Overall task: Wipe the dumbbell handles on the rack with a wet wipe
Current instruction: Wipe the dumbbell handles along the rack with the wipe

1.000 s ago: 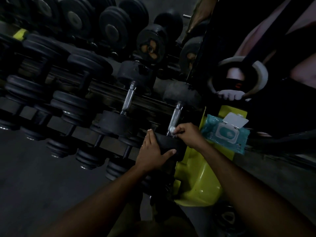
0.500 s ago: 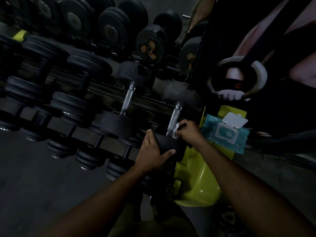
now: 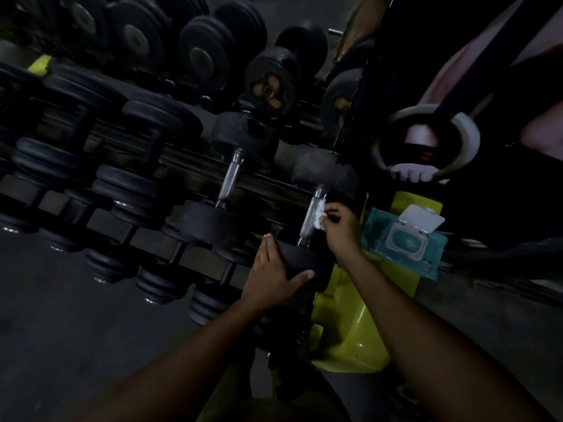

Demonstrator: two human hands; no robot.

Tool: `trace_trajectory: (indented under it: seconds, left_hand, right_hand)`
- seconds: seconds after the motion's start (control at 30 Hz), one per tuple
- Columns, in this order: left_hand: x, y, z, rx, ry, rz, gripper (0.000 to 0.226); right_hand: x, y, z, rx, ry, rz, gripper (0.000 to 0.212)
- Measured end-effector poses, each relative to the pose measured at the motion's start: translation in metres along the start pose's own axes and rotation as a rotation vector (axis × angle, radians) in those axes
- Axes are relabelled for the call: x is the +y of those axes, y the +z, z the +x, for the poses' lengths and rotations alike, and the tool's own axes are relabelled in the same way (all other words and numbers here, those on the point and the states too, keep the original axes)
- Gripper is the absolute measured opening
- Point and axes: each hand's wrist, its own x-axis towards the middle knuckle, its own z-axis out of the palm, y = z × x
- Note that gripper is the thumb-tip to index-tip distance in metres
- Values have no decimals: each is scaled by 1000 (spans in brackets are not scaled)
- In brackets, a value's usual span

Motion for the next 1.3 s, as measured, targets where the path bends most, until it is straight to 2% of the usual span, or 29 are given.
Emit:
trace_trajectory:
  seconds: [0.07, 0.17, 0.37, 0.47, 0.6, 0.7, 0.77, 0.83, 0.9, 0.93, 1.03, 1.07, 1.2, 1.3]
  left_hand:
    - [1, 0, 0, 1, 1, 2, 127]
    - [2, -2, -1, -6, 1, 2, 126]
    - [1, -3, -1, -18, 3, 5, 129]
    - [-1, -3, -1, -15, 6, 1, 131]
    - [-2, -1, 0, -7, 17, 6, 132]
    - [-4, 1, 2, -4, 24, 16, 130]
    - [-5, 2, 3, -12, 25, 18, 129]
    - [-7, 3, 4, -13, 27, 17, 129]
    - [-8, 5, 5, -13, 25, 13, 130]
    - [-9, 5, 6, -11, 27, 15, 130]
    - [-8, 5, 5, -8, 33, 15, 130]
    - [-8, 5, 5, -6, 35, 15, 129]
    - [-8, 5, 4, -10, 30, 8, 129]
    - [-9, 6, 5, -15, 28, 5, 129]
  right_hand:
    - [1, 6, -1, 75, -29, -58, 18]
    - [9, 14, -10, 102, -23, -116, 18]
    - [-2, 16, 11, 168, 61, -41, 32]
    - [-14, 17, 11, 178, -43, -252, 36]
    - [0, 4, -2, 37, -384, -525, 41]
    - [10, -5, 5, -119, -602, -719, 37]
    - [3, -8, 14, -216, -718, -951, 47]
    - [-6, -11, 21, -183, -816, -1187, 45]
    - [-14, -12, 26, -129, -820, -1308, 50]
    - [-19, -11, 25, -156, -812, -1330, 51]
    - [-28, -6, 20, -439, -890, -1411, 45]
    - [-34, -7, 19, -484, -924, -1433, 43]
    - [-46, -9, 24, -301, -820, -1479, 51]
    - [-42, -7, 19, -419, -821, -1510, 61]
